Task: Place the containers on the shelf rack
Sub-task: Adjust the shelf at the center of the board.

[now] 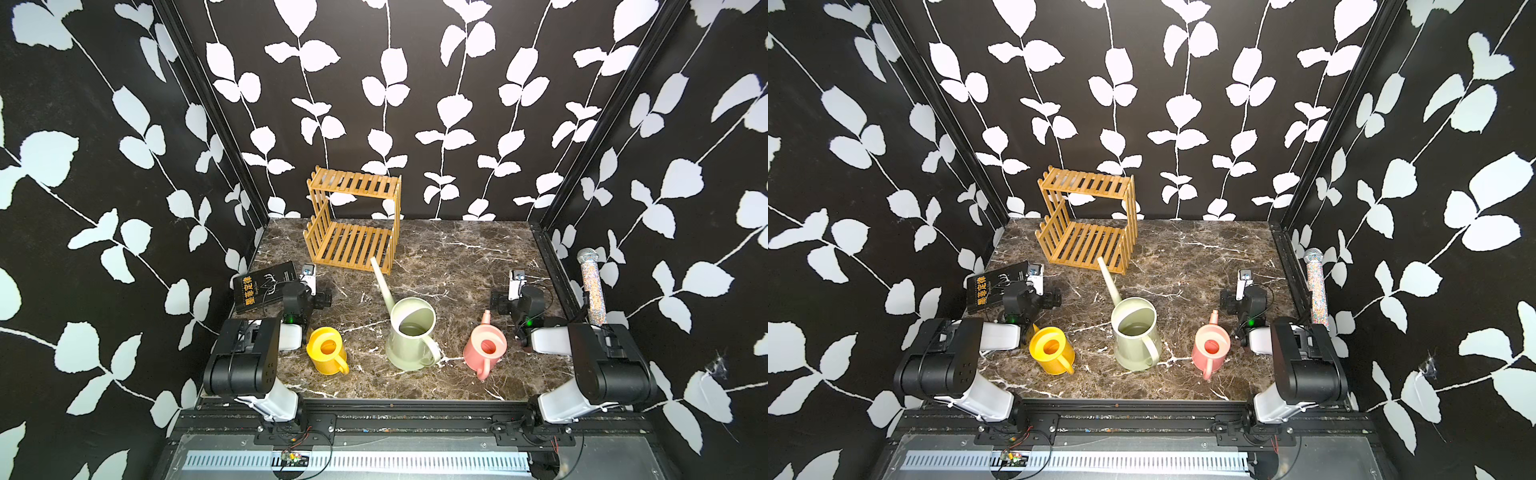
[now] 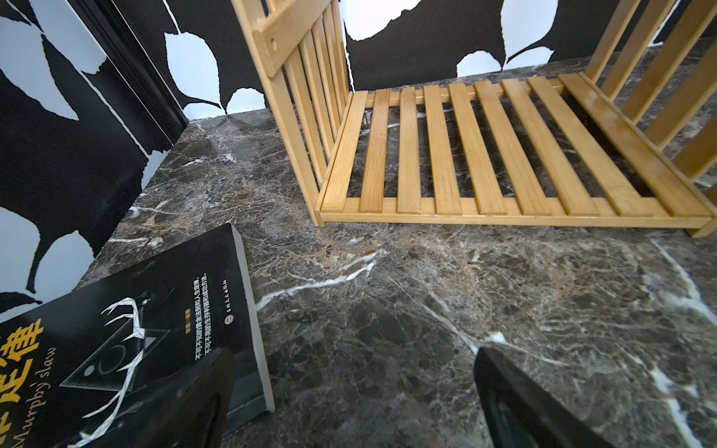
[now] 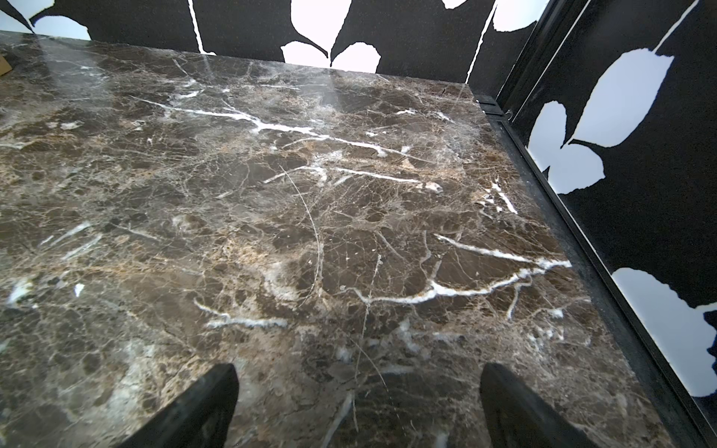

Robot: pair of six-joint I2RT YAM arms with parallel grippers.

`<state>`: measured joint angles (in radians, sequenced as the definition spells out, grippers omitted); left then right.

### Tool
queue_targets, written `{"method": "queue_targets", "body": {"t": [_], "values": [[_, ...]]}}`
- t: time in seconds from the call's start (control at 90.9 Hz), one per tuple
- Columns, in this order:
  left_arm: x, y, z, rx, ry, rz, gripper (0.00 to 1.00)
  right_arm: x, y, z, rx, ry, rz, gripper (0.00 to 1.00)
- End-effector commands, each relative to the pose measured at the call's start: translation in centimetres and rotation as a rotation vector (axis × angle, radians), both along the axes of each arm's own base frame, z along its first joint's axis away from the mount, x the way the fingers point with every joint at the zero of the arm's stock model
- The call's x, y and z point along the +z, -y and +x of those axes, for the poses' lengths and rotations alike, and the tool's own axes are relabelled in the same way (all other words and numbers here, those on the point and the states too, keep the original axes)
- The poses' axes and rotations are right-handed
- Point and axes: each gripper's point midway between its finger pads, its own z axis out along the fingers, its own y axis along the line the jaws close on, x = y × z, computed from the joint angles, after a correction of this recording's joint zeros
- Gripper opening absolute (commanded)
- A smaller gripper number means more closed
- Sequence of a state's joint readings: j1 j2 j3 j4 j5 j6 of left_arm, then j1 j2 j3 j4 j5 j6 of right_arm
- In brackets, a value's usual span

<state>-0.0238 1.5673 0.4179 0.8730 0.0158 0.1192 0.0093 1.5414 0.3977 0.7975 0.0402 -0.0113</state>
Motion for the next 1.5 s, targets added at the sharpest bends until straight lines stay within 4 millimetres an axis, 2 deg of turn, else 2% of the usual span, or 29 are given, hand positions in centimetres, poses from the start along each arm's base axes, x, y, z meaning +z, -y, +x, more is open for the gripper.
{"method": "queue_targets", "body": {"t": [0.0, 0.099, 0.176, 0.341, 0.473, 0.55, 0.627, 0.66, 0.715, 0.814, 0.88, 0.968, 1.045, 1.243, 1.309, 1.331, 1.485], "values": [[0.3, 0.0, -0.2, 0.004, 0.006, -0.003, 0.99, 1.7, -0.1, 0.7, 0.003, 0.06, 0.007, 0.99], [0.4, 0.1, -0.2, 0.003, 0.009, -0.003, 0.99, 1.7, -0.1, 0.7, 0.003, 0.061, 0.007, 0.99], [1.3, 0.2, 0.5, -0.004, -0.008, 0.001, 0.99, 2.0, -0.1, 0.7, 0.003, 0.07, 0.008, 0.99], [3.1, 0.6, 1.6, -0.042, -0.165, 0.024, 0.99, 3.6, 0.8, 0.6, -0.053, 0.011, -0.006, 0.99], [5.3, 0.7, 1.7, -0.039, -0.236, 0.012, 0.99, 6.1, 0.7, 0.7, -0.051, 0.03, 0.008, 0.99], [7.2, 0.8, 1.4, -0.036, -0.262, -0.008, 0.98, 8.7, 0.8, 0.9, -0.077, 0.059, 0.061, 0.99], [9.2, 0.8, 1.0, -0.038, -0.272, -0.008, 0.99, 10.5, 1.6, 1.2, -0.196, 0.048, 0.199, 0.98], [10.4, 0.6, 0.9, -0.023, -0.259, -0.008, 0.99, 10.5, 2.1, 0.8, -0.269, 0.007, 0.266, 0.99], [11.2, -0.1, 0.3, 0.022, -0.274, -0.004, 0.99, 11.6, 2.2, 0.9, -0.323, -0.021, 0.354, 0.99], [11.7, -1.3, -1.1, 0.11, -0.304, -0.022, 0.99, 13.2, -0.1, 2.2, -0.233, -0.037, 0.466, 0.99], [11.7, -1.3, -1.8, 0.11, -0.299, -0.047, 0.98, 14.2, -1.3, 3.2, -0.198, -0.027, 0.559, 0.99], [10.6, -1.4, -2.5, 0.106, -0.302, -0.084, 0.98, 15.1, -3.3, 4.4, -0.174, -0.052, 0.637, 0.99], [9.7, -1.9, -2.7, 0.111, -0.306, -0.117, 0.98, 15.8, -5.8, 5.4, -0.127, -0.08, 0.627, 0.99], [9.3, -2.4, -3.2, 0.116, -0.3, -0.115, 0.99, 17.9, -12.4, 7.4, -0.031, -0.099, 0.59, 0.99], [9.2, -2.4, -3.2, 0.115, -0.303, -0.114, 0.98, 17.6, -14.0, 7.9, -0.018, -0.121, 0.573, 0.99], [9.1, -2.3, -3.3, 0.114, -0.303, -0.117, 0.98, 18.5, -14.7, 8.2, -0.006, -0.108, 0.572, 0.99], [8.9, -2.0, -3.5, 0.092, -0.304, -0.135, 0.98, 18.6, -19.4, 9.9, 0.042, -0.144, 0.522, 0.99]]}}
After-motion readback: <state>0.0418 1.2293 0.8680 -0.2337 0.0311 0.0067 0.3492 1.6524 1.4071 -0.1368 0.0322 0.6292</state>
